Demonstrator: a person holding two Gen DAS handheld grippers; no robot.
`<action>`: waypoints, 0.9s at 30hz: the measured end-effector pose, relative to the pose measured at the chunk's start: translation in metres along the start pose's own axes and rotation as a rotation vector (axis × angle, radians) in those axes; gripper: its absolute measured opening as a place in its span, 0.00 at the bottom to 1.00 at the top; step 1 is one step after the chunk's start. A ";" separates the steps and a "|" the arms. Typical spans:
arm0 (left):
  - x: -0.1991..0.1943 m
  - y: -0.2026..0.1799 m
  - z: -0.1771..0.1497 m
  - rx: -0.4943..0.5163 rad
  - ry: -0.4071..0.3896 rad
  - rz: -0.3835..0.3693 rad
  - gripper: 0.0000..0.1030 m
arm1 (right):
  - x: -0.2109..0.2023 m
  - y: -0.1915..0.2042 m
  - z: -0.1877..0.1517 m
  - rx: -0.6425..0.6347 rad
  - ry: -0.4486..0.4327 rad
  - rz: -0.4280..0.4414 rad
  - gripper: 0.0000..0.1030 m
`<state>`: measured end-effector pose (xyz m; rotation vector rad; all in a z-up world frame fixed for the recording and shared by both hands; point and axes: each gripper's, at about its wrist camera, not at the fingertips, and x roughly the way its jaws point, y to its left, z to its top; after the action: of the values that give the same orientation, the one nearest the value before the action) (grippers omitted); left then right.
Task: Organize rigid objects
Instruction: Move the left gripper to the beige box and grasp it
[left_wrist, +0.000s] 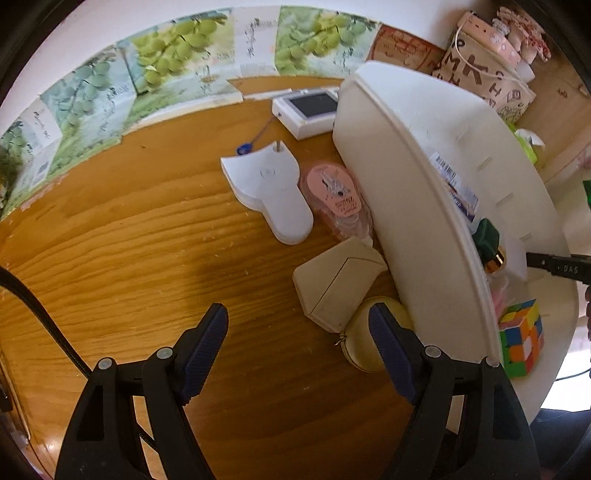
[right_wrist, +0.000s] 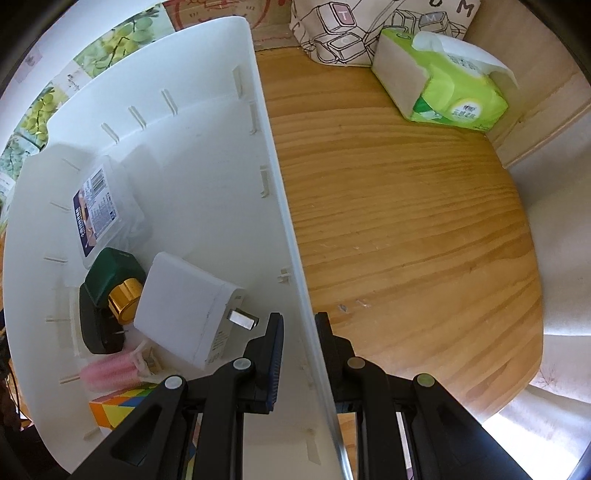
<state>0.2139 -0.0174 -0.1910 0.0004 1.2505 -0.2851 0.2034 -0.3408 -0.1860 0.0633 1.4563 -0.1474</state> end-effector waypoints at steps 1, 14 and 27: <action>0.003 0.000 0.000 0.001 0.005 -0.002 0.79 | 0.001 0.000 0.000 0.003 0.001 -0.002 0.17; 0.020 -0.010 0.000 0.040 0.019 -0.058 0.79 | 0.008 -0.001 -0.003 0.020 -0.007 -0.011 0.11; 0.028 -0.017 0.004 0.043 -0.039 -0.091 0.77 | 0.008 -0.005 -0.012 0.019 0.000 -0.008 0.11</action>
<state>0.2220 -0.0401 -0.2130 -0.0252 1.2073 -0.3892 0.1913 -0.3442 -0.1948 0.0731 1.4551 -0.1676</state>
